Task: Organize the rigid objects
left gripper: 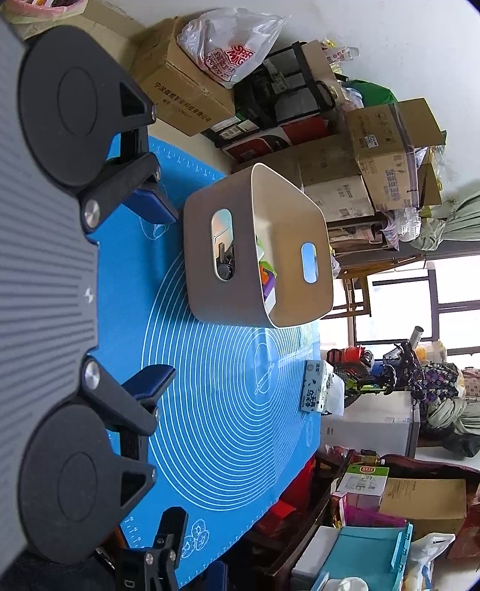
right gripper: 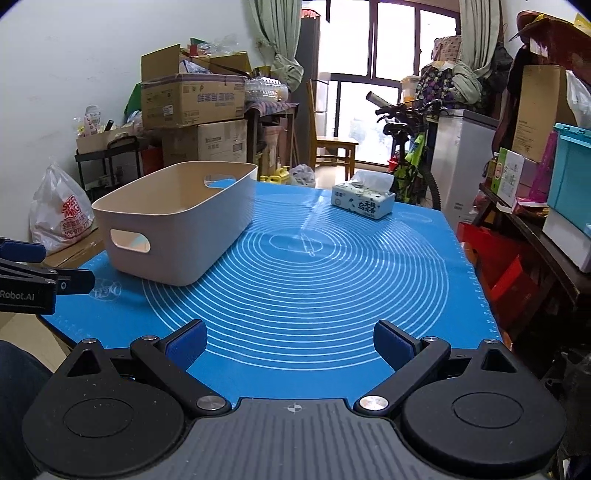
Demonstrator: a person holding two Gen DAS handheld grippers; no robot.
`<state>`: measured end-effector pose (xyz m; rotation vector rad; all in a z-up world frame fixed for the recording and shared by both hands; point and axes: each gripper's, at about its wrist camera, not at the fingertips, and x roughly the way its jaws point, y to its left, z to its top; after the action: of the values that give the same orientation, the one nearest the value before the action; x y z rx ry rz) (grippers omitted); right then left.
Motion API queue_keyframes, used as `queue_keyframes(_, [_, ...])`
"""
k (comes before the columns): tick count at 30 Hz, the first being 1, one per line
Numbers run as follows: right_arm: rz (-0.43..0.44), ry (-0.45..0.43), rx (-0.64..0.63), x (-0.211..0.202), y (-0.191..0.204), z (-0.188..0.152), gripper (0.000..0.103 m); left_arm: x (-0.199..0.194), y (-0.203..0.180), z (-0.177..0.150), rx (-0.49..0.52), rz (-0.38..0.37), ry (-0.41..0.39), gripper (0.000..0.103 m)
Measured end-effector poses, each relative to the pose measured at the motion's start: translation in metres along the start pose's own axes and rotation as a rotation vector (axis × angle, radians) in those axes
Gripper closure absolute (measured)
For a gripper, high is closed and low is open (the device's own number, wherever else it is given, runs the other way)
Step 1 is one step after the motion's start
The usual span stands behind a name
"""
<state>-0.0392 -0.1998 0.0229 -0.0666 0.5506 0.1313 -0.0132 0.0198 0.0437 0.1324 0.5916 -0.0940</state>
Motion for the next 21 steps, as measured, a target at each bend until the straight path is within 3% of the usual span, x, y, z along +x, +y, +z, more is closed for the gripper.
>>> queue_keyframes(21, [-0.052,0.029,0.048,-0.007,-0.0083,-0.0086,0.007,-0.0018,-0.004,-0.0035,0.004,-0.01,0.002,0.02])
